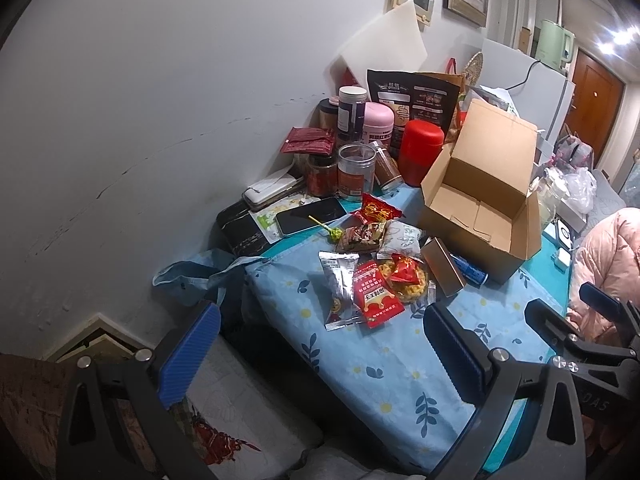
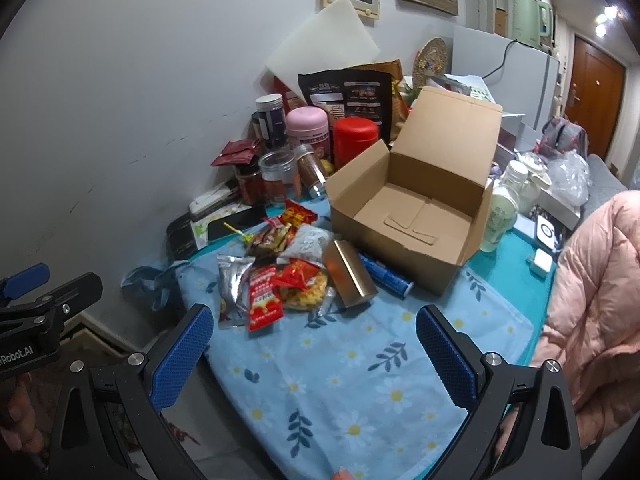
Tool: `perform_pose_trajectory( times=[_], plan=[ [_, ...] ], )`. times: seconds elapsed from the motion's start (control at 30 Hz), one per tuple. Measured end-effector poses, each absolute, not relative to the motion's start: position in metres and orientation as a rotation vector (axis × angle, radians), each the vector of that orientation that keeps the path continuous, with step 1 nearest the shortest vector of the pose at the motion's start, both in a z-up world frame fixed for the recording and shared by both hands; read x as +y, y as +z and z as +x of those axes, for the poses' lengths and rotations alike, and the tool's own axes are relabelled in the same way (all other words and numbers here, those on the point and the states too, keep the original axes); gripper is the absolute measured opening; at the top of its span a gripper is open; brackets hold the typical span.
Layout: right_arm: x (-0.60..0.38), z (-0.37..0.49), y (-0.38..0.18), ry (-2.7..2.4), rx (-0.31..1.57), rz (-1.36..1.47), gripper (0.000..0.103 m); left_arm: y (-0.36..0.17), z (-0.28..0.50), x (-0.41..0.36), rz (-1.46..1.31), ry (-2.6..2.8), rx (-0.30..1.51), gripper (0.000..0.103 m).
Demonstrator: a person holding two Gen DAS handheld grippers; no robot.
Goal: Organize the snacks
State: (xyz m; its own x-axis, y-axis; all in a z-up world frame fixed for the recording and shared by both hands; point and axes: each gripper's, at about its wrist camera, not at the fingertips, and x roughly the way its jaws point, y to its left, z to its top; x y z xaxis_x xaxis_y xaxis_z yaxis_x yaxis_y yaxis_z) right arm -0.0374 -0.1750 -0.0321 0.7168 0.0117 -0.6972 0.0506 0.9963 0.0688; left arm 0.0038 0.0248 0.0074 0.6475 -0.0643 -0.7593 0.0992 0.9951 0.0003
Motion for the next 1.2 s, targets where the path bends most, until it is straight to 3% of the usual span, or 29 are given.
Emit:
perform_pose_trajectory(
  times=[1.2],
  plan=[
    [-0.172,-0.02,-0.042,-0.027,0.812,0.098,0.103,0.002,0.026,0.021,0.036,-0.152,0.87,0.103]
  ],
)
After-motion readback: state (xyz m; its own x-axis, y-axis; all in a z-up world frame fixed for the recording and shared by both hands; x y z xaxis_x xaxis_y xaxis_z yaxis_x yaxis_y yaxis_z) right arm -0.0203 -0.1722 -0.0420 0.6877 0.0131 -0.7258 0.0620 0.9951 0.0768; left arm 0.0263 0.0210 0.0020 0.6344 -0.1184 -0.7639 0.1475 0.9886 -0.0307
